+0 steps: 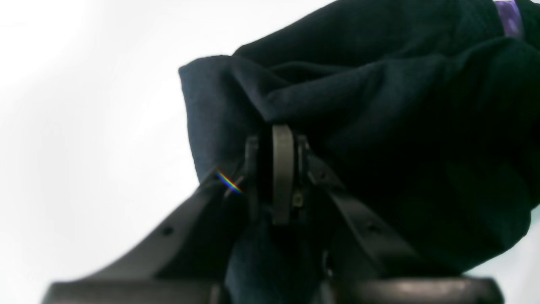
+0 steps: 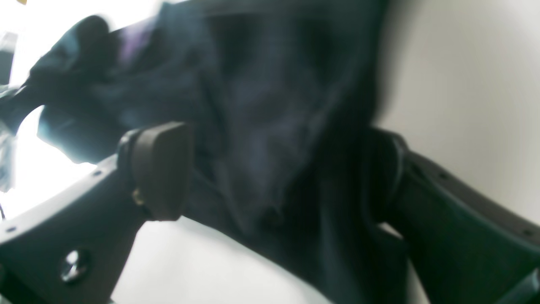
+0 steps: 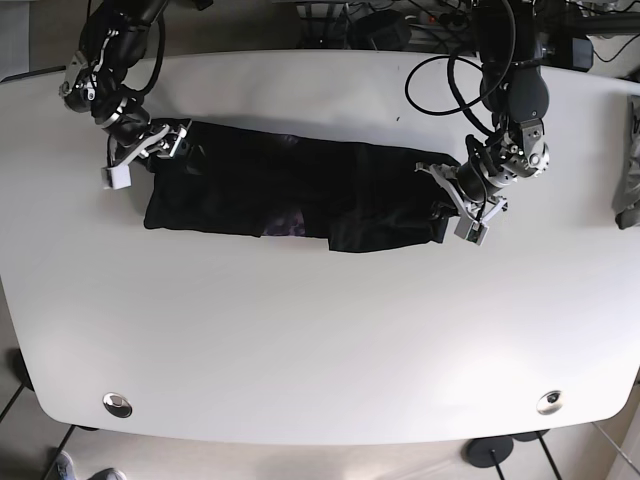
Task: Fold the T-shirt properly
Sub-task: 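Fold both held ends of the black strip toward the middle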
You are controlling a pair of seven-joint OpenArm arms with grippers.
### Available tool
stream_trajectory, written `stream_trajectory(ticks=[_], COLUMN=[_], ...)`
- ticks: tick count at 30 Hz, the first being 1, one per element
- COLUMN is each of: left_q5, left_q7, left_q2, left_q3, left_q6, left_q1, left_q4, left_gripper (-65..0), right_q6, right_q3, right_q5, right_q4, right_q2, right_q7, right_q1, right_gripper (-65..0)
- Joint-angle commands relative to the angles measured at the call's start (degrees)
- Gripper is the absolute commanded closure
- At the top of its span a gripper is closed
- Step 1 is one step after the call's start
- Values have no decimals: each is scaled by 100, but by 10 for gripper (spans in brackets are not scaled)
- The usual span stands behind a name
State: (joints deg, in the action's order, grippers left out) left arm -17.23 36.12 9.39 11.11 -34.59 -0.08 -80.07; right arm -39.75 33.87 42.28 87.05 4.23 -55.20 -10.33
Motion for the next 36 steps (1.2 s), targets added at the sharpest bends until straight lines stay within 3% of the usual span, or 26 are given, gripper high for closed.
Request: stream_trajectory(ticks=[1, 2, 3, 4, 7, 11, 18, 26, 28, 31, 36], left_q5=[163, 163, 163, 163, 163, 163, 198, 207, 207, 189, 172], left_q7=[199, 199, 199, 199, 199, 208, 568, 568, 568, 568, 568], left_q2=[41, 41, 41, 41, 24, -161, -688, -1093, -1093, -1093, -1066], left_q3=[9, 9, 9, 9, 9, 9, -8, -8, -17, -17, -8], left_q6=[35, 35, 35, 35, 35, 35, 43, 61, 61, 61, 52], left_q1=[3, 3, 3, 12, 12, 12, 12, 12, 12, 12, 21], left_q4=[-41, -41, -41, -41, -23, 3, 3, 12, 12, 12, 3], left_gripper=[-21, -19, -19, -19, -19, -22, -22, -22, -22, -22, -22], right_q6=[23, 348, 515, 691, 841, 841, 797, 841, 849, 849, 841], right_q3=[-209, -376, -455, -596, -675, -824, -965, -3101, -3585, -3910, -4007], right_q5=[40, 40, 40, 40, 40, 49, 57, 66, 22, -505, -2088], right_q4=[73, 73, 73, 73, 73, 425, 2386, 2825, 2711, 2350, 1322], right_q2=[-32, -32, -32, -23, 144, 276, 276, 258, 127, -137, -586], right_q7=[267, 469, 601, 777, 856, 856, 276, 250, 258, 258, 601], right_q1=[26, 44, 44, 44, 140, 88, -141, 220, 474, 738, 1116], right_gripper=[-542, -488, -433, -328, -17, -19, -22, -22, -22, -22, -25])
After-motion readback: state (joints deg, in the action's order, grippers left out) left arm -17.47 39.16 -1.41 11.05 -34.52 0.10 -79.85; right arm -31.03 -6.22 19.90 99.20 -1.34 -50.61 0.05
